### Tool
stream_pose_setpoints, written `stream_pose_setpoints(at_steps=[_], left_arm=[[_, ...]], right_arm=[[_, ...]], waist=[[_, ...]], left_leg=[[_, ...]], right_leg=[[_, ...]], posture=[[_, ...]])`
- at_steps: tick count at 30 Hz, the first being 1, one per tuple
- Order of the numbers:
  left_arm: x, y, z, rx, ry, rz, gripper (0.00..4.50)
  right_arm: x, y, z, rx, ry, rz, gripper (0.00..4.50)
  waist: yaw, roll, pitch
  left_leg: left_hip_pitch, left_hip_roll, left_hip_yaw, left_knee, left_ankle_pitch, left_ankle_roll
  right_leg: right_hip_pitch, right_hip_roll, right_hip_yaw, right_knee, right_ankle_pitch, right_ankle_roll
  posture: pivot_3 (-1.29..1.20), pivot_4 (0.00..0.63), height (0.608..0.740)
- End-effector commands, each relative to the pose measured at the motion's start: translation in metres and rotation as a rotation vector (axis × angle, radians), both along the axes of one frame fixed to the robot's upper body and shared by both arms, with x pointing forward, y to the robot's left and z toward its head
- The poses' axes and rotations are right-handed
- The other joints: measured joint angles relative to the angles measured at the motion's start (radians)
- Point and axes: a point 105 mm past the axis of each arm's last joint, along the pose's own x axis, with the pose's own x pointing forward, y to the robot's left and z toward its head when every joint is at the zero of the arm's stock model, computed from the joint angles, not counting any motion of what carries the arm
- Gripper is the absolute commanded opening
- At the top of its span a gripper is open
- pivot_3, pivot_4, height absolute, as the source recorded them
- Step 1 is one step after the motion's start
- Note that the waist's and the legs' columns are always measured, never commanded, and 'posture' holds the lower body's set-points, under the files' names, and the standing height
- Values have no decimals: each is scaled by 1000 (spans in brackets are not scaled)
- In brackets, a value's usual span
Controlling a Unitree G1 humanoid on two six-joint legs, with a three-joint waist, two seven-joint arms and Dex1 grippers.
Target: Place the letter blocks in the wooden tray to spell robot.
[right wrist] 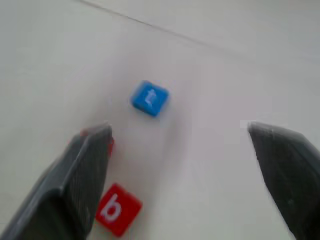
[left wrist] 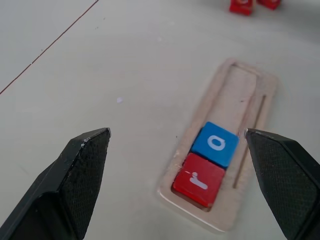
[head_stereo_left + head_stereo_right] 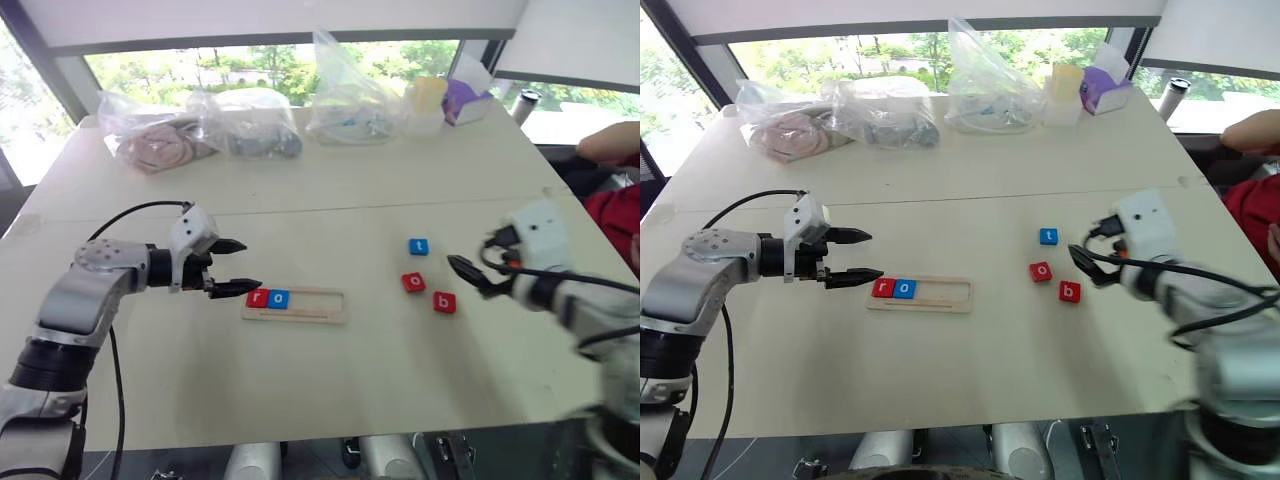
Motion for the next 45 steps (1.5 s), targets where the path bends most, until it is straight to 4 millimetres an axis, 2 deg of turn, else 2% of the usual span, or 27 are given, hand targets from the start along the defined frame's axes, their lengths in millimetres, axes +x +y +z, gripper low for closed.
stream_pose_setpoints(at_steps=[1,5,10,15,18,21,25,30,31,33,36,38,45], left_arm=[[-16,-11,21,-7,4,-129,4500],[-31,-8,27,49,21,-181,4500],[-36,1,27,74,16,-117,4500],[-41,5,22,71,23,-69,4500],[-42,9,21,68,26,-43,4500],[-40,15,20,74,26,-18,4500],[-37,19,18,87,24,-3,4500],[-36,18,15,92,17,3,4500],[-35,18,14,93,16,4,4500],[-35,19,14,95,14,8,4500],[-35,20,14,96,13,12,4500],[-34,22,14,98,11,15,4500],[-32,22,12,100,8,18,4500]], right_arm=[[-7,3,-26,-3,91,274,4434],[13,-18,-54,-91,102,369,4434],[33,-13,-58,-99,63,459,4434],[34,-13,-68,-113,87,508,4434],[31,-11,-76,-124,103,543,3677],[26,-5,-75,-131,99,587,2150],[29,-1,-74,-129,81,578,197],[33,-5,-75,-131,75,541,197],[35,-5,-73,-105,73,529,428],[38,-5,-68,-71,62,511,1015],[42,-7,-59,-46,37,480,2550],[38,-7,-54,-8,62,482,3562],[21,-5,-57,6,135,514,3562]], waist=[[-4,-1,0],[-23,0,3],[-19,2,4],[-7,2,4],[-5,1,4],[-3,1,4],[-4,1,4],[-4,1,4],[-4,1,4],[-4,1,4],[-4,1,4],[-4,2,4],[9,2,4]], left_leg=[[0,1,0,0,-1,1],[0,0,8,2,-1,1],[0,-1,10,3,-1,1],[0,-1,9,3,-1,1],[0,-1,9,3,-1,1],[0,-1,9,5,-1,1],[2,-2,9,5,0,1],[2,-2,9,5,0,1],[2,-2,9,5,0,1],[2,-1,9,5,0,1],[2,-1,9,5,0,1],[2,-1,9,5,0,1],[2,-1,9,5,0,1]], right_leg=[[1,1,0,-2,0,0],[1,-2,4,-5,2,3],[1,-2,8,-4,3,3],[1,-1,8,-4,4,6],[1,-2,8,-4,4,6],[2,-2,8,-4,3,4],[4,-2,8,-4,3,3],[4,-2,8,-3,4,3],[4,-2,8,-3,4,3],[3,-2,8,-3,4,4],[3,-2,8,-3,4,4],[3,-2,8,-3,4,4],[3,-2,8,-3,4,4]], posture=[[0,150,740],[0,150,740],[0,150,740],[0,150,740],[0,150,740],[0,150,740],[0,150,740],[0,150,740],[0,150,740],[0,150,740],[0,150,740],[0,150,740],[0,150,740]])
